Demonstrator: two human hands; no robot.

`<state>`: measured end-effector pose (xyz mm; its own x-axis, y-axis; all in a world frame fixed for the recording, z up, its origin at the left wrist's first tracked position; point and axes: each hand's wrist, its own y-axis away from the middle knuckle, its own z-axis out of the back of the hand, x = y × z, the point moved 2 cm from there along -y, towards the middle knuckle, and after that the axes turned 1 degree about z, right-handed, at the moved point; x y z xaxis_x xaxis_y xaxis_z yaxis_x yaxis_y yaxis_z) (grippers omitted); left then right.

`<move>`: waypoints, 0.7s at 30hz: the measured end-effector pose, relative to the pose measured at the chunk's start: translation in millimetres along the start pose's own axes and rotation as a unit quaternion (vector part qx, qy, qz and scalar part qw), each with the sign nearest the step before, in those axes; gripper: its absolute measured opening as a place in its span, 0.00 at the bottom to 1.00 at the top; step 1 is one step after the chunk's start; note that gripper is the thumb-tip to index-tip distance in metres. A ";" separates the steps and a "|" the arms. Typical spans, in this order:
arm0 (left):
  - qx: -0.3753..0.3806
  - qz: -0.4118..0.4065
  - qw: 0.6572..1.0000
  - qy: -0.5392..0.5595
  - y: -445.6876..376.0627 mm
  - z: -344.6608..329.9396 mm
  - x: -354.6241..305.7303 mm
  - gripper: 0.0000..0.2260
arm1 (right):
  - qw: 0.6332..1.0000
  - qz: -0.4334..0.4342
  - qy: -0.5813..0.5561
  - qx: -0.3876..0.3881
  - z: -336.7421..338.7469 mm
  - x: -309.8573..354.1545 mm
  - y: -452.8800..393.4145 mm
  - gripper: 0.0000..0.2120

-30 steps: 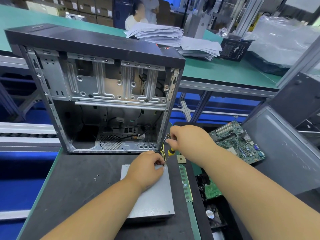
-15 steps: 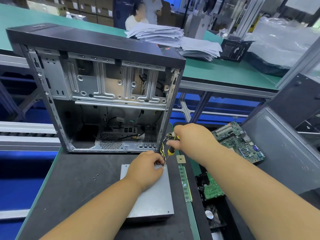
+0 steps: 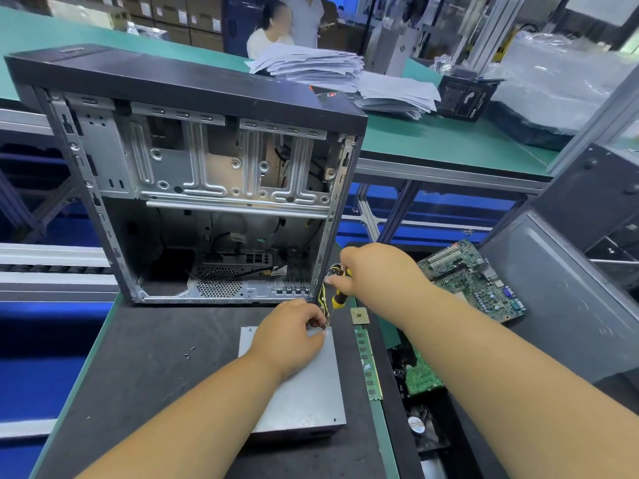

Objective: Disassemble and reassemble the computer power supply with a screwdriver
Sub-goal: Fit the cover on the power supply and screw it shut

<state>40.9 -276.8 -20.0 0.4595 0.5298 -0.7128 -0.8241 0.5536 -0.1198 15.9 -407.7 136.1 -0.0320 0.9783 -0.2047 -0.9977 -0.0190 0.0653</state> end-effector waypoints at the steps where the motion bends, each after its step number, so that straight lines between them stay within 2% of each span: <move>1: 0.000 -0.001 1.000 -0.001 0.2 0.1 -0.3 0.04 | 0.999 -0.022 0.040 -0.015 -3.5 2.3 -1.7 0.22; 3: 0.000 -0.001 1.000 -0.003 0.7 0.5 -0.3 0.04 | 0.993 -0.074 0.081 -0.049 -9.2 6.1 -2.9 0.27; 5: 0.000 0.000 1.000 -0.004 1.0 0.6 -0.5 0.03 | 0.990 -0.100 0.073 -0.062 -11.8 4.5 -2.3 0.28; 6: 0.000 -0.001 1.000 -0.002 1.0 0.8 -0.8 0.03 | 0.993 -0.096 0.043 -0.053 -11.8 1.9 -2.3 0.26; 9: -0.002 -0.001 1.000 0.005 1.1 0.7 -1.1 0.03 | 0.991 -0.022 -0.127 0.028 -4.6 -6.8 1.9 0.11; 11: -0.002 0.002 1.000 0.004 1.6 0.6 -0.9 0.03 | 0.986 0.033 -0.157 0.048 3.1 -6.6 5.2 0.08; 14: -0.004 0.009 1.000 -0.004 1.9 0.7 -0.1 0.03 | 0.997 0.035 -0.063 0.024 5.9 -0.1 1.9 0.15; 17: -0.004 0.007 1.000 -0.007 1.9 0.6 -0.5 0.03 | 0.998 -0.036 0.054 0.009 -4.0 3.5 -4.8 0.23; 19: -0.005 0.005 1.000 -0.005 2.1 0.7 -0.6 0.03 | 0.991 -0.111 0.070 -0.013 -7.4 3.4 -6.8 0.26; 21: -0.004 0.005 1.000 -0.003 2.3 0.8 -1.2 0.03 | 0.989 -0.126 0.075 -0.031 -9.1 2.5 -6.3 0.27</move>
<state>38.7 -275.7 -18.9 0.4535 0.5384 -0.7102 -0.8309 0.5436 -0.1185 21.6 -407.0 126.3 0.2146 0.9119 -0.3499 -0.9766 0.2050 -0.0648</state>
